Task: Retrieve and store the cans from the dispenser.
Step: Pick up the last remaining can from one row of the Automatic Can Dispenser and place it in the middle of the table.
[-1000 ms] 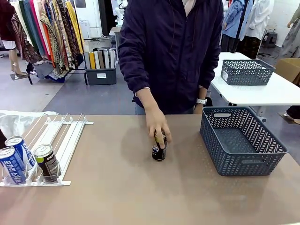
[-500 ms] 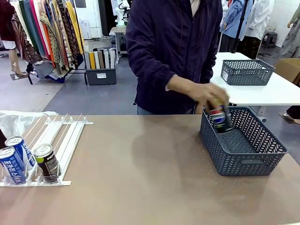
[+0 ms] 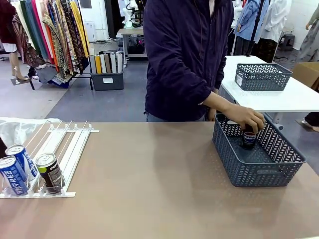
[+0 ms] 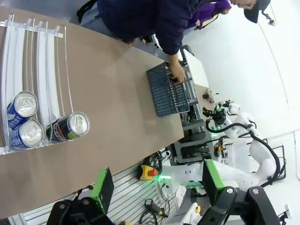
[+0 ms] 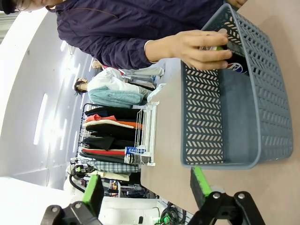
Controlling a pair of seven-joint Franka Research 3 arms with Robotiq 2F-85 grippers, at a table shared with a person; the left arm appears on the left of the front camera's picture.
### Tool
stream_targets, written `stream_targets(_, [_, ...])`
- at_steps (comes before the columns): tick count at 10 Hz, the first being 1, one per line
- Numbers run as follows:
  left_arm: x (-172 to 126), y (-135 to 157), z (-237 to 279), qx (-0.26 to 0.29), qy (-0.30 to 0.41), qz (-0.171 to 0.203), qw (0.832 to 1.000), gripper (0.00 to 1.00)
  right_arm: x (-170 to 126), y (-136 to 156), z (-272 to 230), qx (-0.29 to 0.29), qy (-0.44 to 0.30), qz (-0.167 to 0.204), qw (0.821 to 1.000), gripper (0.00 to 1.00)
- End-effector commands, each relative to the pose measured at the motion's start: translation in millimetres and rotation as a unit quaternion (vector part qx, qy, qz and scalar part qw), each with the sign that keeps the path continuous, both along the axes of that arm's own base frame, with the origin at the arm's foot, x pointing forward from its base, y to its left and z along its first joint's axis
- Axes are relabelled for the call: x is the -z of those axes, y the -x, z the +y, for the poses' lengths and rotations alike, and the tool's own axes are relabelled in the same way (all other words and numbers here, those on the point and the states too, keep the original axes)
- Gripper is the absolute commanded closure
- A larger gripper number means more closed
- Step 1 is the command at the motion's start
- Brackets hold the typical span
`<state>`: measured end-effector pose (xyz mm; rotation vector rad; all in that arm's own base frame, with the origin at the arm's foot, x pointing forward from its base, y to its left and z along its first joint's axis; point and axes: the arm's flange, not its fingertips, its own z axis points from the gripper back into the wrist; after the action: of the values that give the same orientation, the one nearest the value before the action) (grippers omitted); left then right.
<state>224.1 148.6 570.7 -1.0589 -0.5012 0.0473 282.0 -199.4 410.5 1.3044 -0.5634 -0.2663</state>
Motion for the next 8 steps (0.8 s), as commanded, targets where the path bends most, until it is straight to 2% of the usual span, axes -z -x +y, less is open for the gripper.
stream_targets(1, [-1.5,-1.9,-0.3,0.006,0.004,-0.012,1.000,0.00,-4.0,1.7,-0.7,-0.002,-0.002,0.000,1.000,0.00])
stream_targets(3, [0.4,-0.1,0.2,0.000,0.000,0.000,1.000,0.00,-4.0,1.7,-0.7,-0.002,-0.002,0.000,1.000,0.00])
stream_targets(5, [-9.2,-11.9,-50.4,0.032,-0.170,0.059,0.983,0.00,-4.0,1.7,-0.7,-0.002,-0.002,0.000,1.000,0.00])
stream_targets(6, [-7.1,-18.7,-78.3,0.044,-0.235,0.069,0.969,0.00,-4.0,1.7,-0.7,-0.002,-0.002,0.000,1.000,0.00])
stream_targets(7, [0.2,-26.3,-101.2,0.015,-0.320,0.085,0.943,0.00,-4.0,1.7,-0.7,-0.002,-0.002,0.000,1.000,0.00])
stream_targets(8, [10.2,-31.7,-121.7,0.003,-0.403,0.097,0.910,0.00,-4.0,1.7,-0.7,-0.002,-0.002,0.000,1.000,0.00])
